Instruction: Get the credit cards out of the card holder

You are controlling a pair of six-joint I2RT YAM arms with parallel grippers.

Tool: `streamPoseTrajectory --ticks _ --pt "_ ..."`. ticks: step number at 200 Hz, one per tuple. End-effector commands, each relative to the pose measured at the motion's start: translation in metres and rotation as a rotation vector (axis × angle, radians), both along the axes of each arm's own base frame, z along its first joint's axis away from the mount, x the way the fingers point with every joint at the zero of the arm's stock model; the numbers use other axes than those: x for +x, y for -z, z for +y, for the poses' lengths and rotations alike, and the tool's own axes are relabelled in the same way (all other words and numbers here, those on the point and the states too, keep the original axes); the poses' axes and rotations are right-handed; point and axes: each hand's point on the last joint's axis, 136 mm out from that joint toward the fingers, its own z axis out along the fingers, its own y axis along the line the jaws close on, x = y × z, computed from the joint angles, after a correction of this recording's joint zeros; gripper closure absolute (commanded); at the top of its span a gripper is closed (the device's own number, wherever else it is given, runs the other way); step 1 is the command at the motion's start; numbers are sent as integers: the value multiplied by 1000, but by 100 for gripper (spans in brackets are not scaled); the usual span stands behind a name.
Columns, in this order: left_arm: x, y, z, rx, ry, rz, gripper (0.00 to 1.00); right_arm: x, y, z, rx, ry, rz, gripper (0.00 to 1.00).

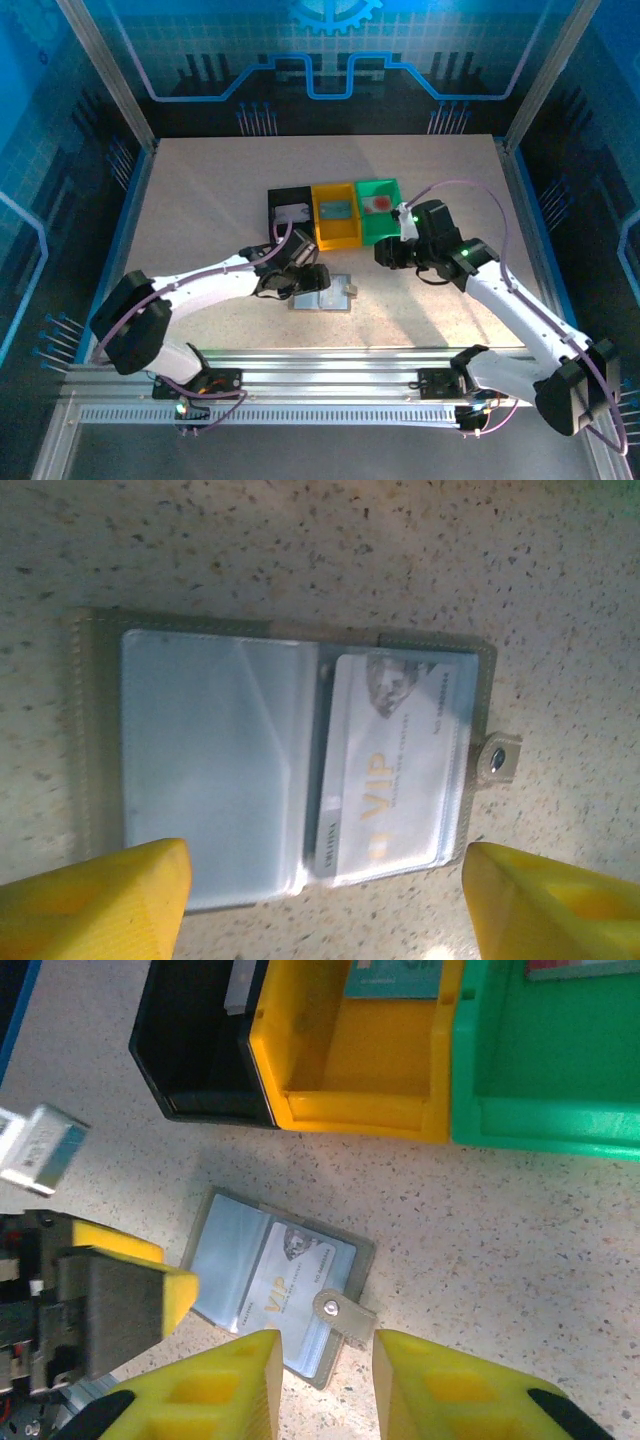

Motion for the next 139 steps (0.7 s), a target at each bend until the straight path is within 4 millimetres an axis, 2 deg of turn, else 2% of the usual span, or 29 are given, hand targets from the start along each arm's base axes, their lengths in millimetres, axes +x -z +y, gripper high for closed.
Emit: streamPoseTrajectory --ticks 1,36,56,117,131,139 --pt "8 -3 -20 -76 -19 0 29 -10 12 -10 -30 5 28 71" --pt "6 12 -26 -77 -23 25 39 -11 9 -11 -25 2 25 71" --pt "3 20 -26 -73 -24 38 51 -12 7 -13 -24 3 19 71" --pt "-10 44 -14 -30 -48 74 96 -12 4 -15 -16 4 16 70" --pt "-12 47 -10 -19 -57 77 97 -13 4 -15 -15 3 20 70" --pt "-12 47 -9 -10 -54 74 94 -13 5 -15 -16 2 22 70"
